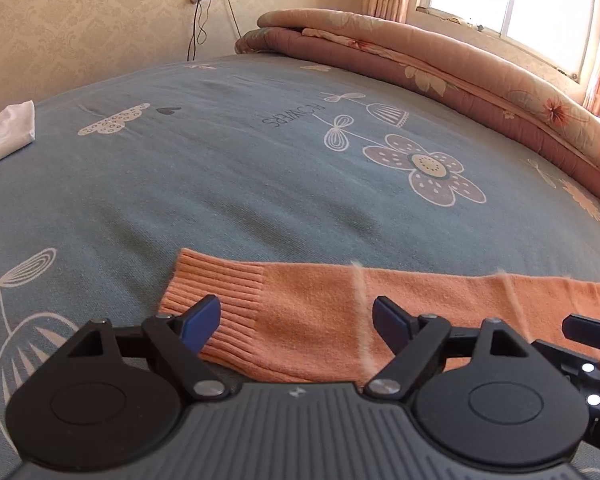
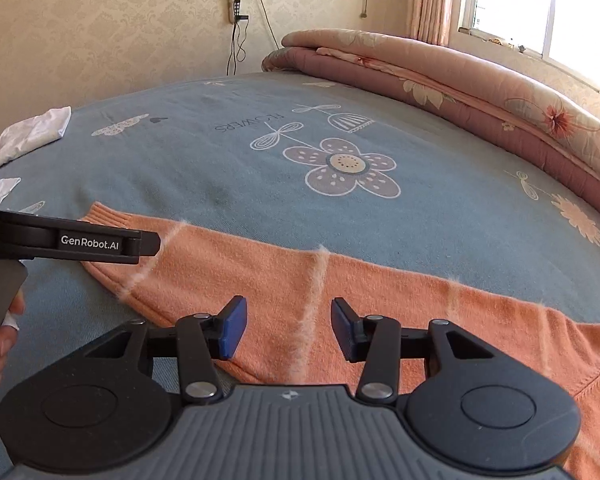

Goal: Fold clothes
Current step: 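Lower both open grippers onto the sleeve near its ribbed cuff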

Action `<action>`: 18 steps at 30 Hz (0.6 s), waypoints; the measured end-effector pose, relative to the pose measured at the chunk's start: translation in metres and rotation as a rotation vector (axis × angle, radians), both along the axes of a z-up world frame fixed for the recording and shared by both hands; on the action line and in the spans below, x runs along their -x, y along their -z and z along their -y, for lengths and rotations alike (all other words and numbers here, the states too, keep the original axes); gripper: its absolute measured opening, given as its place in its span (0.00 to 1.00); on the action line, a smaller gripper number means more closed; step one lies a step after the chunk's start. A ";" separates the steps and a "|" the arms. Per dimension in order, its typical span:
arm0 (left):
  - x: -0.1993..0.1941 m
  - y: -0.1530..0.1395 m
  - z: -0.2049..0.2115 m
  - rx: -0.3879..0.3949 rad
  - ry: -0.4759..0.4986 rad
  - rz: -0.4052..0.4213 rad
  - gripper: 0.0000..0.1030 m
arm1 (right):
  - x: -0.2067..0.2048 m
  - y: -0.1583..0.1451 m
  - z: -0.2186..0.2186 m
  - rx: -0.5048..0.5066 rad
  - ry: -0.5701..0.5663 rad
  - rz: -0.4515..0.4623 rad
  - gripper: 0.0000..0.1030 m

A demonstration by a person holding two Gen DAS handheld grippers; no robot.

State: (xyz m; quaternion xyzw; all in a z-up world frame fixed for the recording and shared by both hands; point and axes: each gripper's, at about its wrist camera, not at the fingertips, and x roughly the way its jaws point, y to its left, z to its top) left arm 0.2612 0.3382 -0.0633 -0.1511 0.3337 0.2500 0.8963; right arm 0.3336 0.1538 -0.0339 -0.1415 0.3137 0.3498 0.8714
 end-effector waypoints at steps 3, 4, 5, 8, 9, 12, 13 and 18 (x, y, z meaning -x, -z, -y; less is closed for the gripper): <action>0.010 0.001 -0.017 0.003 -0.050 -0.010 0.82 | -0.008 0.014 -0.022 0.010 0.004 -0.032 0.50; 0.011 0.002 -0.021 0.008 -0.060 -0.013 0.82 | -0.007 0.020 -0.027 0.019 0.001 -0.045 0.50; 0.013 0.002 -0.025 0.012 -0.070 -0.015 0.82 | -0.001 0.023 -0.028 0.020 -0.005 -0.040 0.54; 0.017 0.002 -0.030 0.009 -0.097 -0.011 0.82 | 0.014 0.027 -0.031 0.016 -0.034 -0.032 0.55; 0.018 0.001 -0.031 0.005 -0.105 -0.007 0.82 | 0.017 0.022 -0.031 -0.002 -0.069 -0.049 0.56; 0.023 -0.005 -0.030 -0.020 -0.124 0.018 0.87 | 0.022 0.008 -0.034 -0.048 -0.111 -0.032 0.56; 0.024 -0.006 -0.031 -0.027 -0.129 0.023 0.88 | 0.022 0.004 -0.038 -0.046 -0.094 0.005 0.56; 0.029 -0.006 -0.039 -0.021 -0.164 0.034 0.88 | 0.008 0.023 -0.064 0.015 -0.027 -0.016 0.57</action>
